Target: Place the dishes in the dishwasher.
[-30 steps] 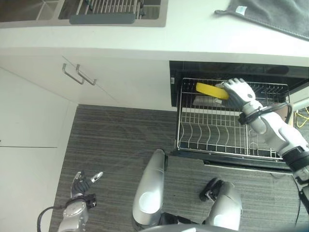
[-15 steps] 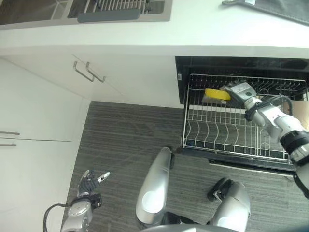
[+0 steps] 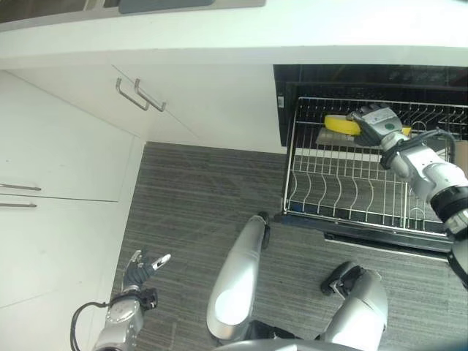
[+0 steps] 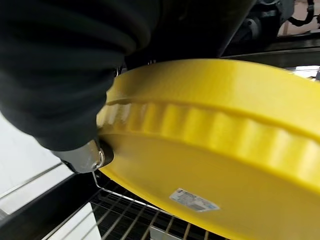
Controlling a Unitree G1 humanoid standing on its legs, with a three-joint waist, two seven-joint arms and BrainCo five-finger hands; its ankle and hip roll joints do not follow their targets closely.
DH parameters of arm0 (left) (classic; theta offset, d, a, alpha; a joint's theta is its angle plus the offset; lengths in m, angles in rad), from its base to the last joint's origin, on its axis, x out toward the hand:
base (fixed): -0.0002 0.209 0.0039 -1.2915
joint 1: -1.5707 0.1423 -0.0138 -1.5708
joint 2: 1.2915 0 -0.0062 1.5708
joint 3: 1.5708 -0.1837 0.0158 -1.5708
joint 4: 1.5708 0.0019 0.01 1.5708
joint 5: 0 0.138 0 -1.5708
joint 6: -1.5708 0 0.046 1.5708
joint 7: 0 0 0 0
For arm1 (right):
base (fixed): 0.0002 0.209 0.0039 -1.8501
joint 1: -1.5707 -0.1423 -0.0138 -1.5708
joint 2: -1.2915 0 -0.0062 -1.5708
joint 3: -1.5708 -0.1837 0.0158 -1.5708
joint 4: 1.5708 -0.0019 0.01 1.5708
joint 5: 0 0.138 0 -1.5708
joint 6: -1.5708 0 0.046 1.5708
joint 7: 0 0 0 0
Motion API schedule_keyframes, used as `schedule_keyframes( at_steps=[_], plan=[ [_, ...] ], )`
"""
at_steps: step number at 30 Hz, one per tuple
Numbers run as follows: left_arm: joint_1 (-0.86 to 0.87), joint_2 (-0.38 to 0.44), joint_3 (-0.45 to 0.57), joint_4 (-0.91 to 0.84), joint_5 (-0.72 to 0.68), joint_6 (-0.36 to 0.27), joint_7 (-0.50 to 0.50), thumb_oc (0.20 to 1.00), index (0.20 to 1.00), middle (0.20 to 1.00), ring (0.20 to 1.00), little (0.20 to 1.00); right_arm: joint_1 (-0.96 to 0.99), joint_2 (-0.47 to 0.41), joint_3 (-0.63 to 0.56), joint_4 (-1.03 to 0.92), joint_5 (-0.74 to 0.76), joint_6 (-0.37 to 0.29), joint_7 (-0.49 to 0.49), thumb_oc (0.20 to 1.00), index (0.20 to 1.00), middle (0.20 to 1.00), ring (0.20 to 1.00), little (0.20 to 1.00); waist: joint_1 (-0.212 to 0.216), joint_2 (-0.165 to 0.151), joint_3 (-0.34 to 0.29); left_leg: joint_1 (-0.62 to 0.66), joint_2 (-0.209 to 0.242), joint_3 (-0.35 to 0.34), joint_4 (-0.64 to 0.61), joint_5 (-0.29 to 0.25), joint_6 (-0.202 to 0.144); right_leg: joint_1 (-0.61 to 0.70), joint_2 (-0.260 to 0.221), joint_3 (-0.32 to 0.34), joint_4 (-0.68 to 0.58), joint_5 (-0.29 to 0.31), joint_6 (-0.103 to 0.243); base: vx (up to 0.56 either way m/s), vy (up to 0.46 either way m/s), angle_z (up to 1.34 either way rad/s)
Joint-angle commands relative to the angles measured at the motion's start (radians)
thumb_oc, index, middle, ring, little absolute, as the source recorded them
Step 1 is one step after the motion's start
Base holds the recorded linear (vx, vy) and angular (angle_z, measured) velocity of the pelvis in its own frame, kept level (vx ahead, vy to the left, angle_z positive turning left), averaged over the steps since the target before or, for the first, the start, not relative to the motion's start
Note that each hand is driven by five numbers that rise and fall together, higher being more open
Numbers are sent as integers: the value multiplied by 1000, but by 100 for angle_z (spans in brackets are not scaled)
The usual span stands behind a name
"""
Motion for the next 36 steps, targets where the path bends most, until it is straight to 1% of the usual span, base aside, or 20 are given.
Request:
schedule_keyframes(
  at_steps=[1, 4, 5, 6, 7, 11, 15, 18, 20, 24, 26, 27, 29, 30, 31, 32, 33, 34, 35, 36],
  plan=[
    [33, 72, 5, -4, -31, -33, 1, 1000, 1000, 1000, 1000, 1000, -39, -1, 17, 74, -5, 2, 75, 200, 200, 200, 200, 200, 29, 24, -30, 23, 37, 3, -107, -2, -12, -44, 14, -2, 30, -12, -25, -50, -7, -3],
    [25, 74, 2, -5, -32, -34, -2, 1000, 1000, 1000, 1000, 1000, -38, 17, 17, 95, 30, 34, 105, 200, 200, 200, 200, 200, 30, 21, -30, 21, 40, 3, -112, 0, -11, -45, 19, -4, 22, -9, -27, -36, -8, -4],
    [22, 73, -2, -2, -32, -41, -4, 1000, 1000, 1000, 1000, 1000, -37, 25, 15, 104, 44, 60, 118, 269, 269, 269, 269, 269, 30, 20, -30, 16, 41, 3, -110, 0, -10, -50, 21, -4, 23, -9, -27, -44, -18, -3],
    [21, 75, -2, -12, -33, -38, -2, 1000, 1000, 1000, 1000, 1000, -32, 32, 8, 117, 49, 77, 110, 853, 853, 853, 853, 853, 31, 19, -29, 14, 41, 3, -110, 0, -8, -51, 23, -5, 21, -6, -29, -39, -17, -6],
    [19, 77, -3, -13, -35, -37, -1, 1000, 1000, 1000, 1000, 1000, -32, 36, 4, 124, 57, 80, 108, 1000, 1000, 1000, 1000, 1000, 31, 19, -29, 13, 41, 3, -111, 0, -7, -52, 24, -5, 21, -6, -30, -37, -17, -6],
    [8, 81, -11, -24, -38, -27, 11, 1000, 1000, 1000, 1000, 1000, -20, 60, -29, 142, 90, 92, 121, 1000, 1000, 1000, 1000, 1000, 28, 16, -28, 13, 42, 5, -118, 3, -6, -51, 29, -6, 12, -1, -29, -8, -3, -1],
    [5, 78, -15, -29, -31, -23, 20, 1000, 1000, 1000, 1000, 1000, -18, 74, -53, 148, 123, 89, 124, 1000, 1000, 1000, 1000, 1000, 26, 12, -28, 12, 44, 7, -114, 1, -5, -49, 34, -6, 9, 1, -32, 0, 0, 0],
    [7, 78, -17, -41, -28, -20, 19, 1000, 1000, 1000, 1000, 1000, -5, 75, -84, 135, 190, 88, 130, 1000, 1000, 1000, 1000, 1000, 21, 11, -30, 9, 44, 9, -105, -3, -2, -53, 36, -1, 13, 2, -36, 0, 0, 0],
    [5, 77, -16, -44, -29, -15, 24, 1000, 1000, 1000, 1000, 1000, 2, 80, -95, 130, 198, 94, 134, 1000, 1000, 1000, 1000, 1000, 18, 11, -30, 8, 44, 10, -102, -4, -2, -55, 36, 2, 15, 1, -36, 0, 0, 0],
    [3, 77, -14, -40, -27, -6, 26, 1000, 1000, 1000, 1000, 1000, 16, 89, -120, 131, 272, 102, 149, 1000, 1000, 1000, 1000, 1000, 13, 14, -31, 11, 45, 12, -101, -5, -2, -56, 36, 5, 18, 0, -38, 16, 5, 0],
    [6, 73, -12, -34, -27, -9, 23, 1000, 1000, 1000, 1000, 1000, 25, 95, -141, 120, 393, 127, 185, 1000, 1000, 1000, 1000, 1000, 9, 15, -30, 13, 47, 13, -104, -3, -3, -55, 38, 8, 16, -1, -39, 18, 14, 0],
    [10, 69, -11, -45, -27, 0, 27, 1000, 1000, 1000, 1000, 1000, 47, 105, -188, 63, 716, 177, 268, 1000, 1000, 1000, 1000, 1000, 3, 16, -28, 19, 48, 14, -110, 0, -3, -54, 39, 11, 14, 0, -40, 40, 40, 0],
    [20, 58, -11, -45, -29, -4, 31, 1000, 1000, 1000, 1000, 1000, 74, 139, -264, 9, 888, 201, 327, 1000, 1000, 1000, 1000, 1000, -7, 18, -25, 25, 50, 19, -112, 0, -6, -52, 43, 20, 16, -5, -44, 51, 55, -3],
    [27, 47, -5, -40, -19, -11, 27, 1000, 1000, 1000, 1000, 1000, 104, 174, -318, -26, 988, 237, 377, 1000, 1000, 1000, 1000, 1000, -12, 18, -25, 28, 53, 24, -114, -1, -7, -49, 45, 23, 15, -9, -46, 54, 53, -4],
    [28, 45, -6, -39, -20, -14, 29, 1000, 1000, 1000, 1000, 1000, 111, 181, -327, -34, 1016, 292, 407, 1000, 1000, 1000, 1000, 1000, -14, 18, -25, 28, 54, 25, -112, -1, -8, -49, 46, 23, 15, -9, -47, 52, 58, -3],
    [31, 39, -3, -35, -20, -21, 30, 1000, 1000, 1000, 1000, 1000, 119, 183, -340, -42, 1051, 295, 442, 1000, 1000, 1000, 1000, 1000, -15, 19, -25, 30, 55, 24, -118, 2, -10, -47, 47, 24, 14, -10, -48, 44, 66, -2],
    [35, 28, 4, -25, -23, -34, 32, 1000, 1000, 1000, 1000, 1000, 133, 185, -361, -110, 1130, 294, 506, 1000, 1000, 1000, 1000, 1000, -19, 17, -25, 37, 56, 26, -128, 7, -10, -44, 49, 23, 14, -13, -50, 62, 49, -2],
    [42, 27, 13, -25, -26, -40, 37, 1000, 1000, 1000, 1000, 1000, 175, 202, -391, -207, 1199, 287, 513, 1000, 1000, 1000, 1000, 1000, -25, 9, -24, 48, 59, 26, -145, 15, -12, -34, 55, 21, 4, -10, -46, 85, -2, -1],
    [54, 26, 34, -35, -8, -40, 33, 1000, 1000, 1000, 1000, 1000, 232, 226, -432, -340, 1253, 258, 502, 1000, 1000, 1000, 1000, 1000, -34, -5, -24, 61, 67, 25, -167, 27, -14, -18, 66, 18, -16, -3, -40, 83, -46, -13],
    [62, 20, 41, -39, 6, -47, 43, 1000, 1000, 1000, 1000, 1000, 275, 244, -464, -441, 1263, 259, 493, 1000, 1000, 1000, 1000, 1000, -42, -13, -24, 70, 73, 27, -183, 35, -14, -6, 73, 16, -36, 4, -37, 62, -34, -18]
  ],
)
